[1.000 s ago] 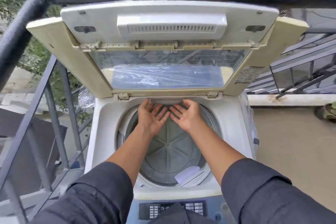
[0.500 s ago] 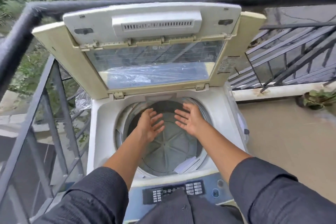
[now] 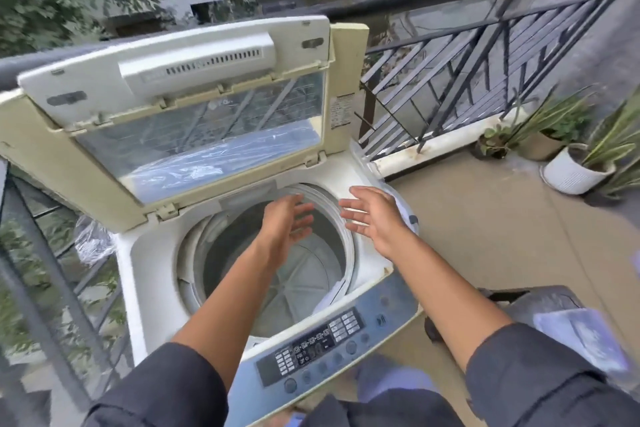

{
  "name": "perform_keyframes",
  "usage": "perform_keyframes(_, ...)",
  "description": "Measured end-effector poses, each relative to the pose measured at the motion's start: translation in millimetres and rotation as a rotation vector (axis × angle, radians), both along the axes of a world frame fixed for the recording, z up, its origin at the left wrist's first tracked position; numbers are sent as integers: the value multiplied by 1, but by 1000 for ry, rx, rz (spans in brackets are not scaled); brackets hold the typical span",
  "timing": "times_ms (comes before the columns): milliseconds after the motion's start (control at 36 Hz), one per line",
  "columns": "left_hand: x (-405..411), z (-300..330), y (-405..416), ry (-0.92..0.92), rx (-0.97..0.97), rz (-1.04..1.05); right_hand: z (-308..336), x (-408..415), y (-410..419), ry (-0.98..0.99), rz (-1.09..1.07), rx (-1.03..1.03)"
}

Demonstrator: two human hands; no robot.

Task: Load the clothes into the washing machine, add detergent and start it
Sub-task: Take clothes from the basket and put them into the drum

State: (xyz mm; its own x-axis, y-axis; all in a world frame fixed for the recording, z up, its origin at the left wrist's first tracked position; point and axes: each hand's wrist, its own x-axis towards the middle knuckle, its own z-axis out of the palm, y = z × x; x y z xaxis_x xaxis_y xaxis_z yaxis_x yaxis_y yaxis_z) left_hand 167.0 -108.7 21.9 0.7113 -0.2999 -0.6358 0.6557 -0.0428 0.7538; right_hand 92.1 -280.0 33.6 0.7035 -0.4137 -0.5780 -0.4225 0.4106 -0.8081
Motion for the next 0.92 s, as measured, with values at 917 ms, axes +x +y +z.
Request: perform_keyframes(917,70,-134,-362,65,447,-199,-237,80,-320,397,389,-452)
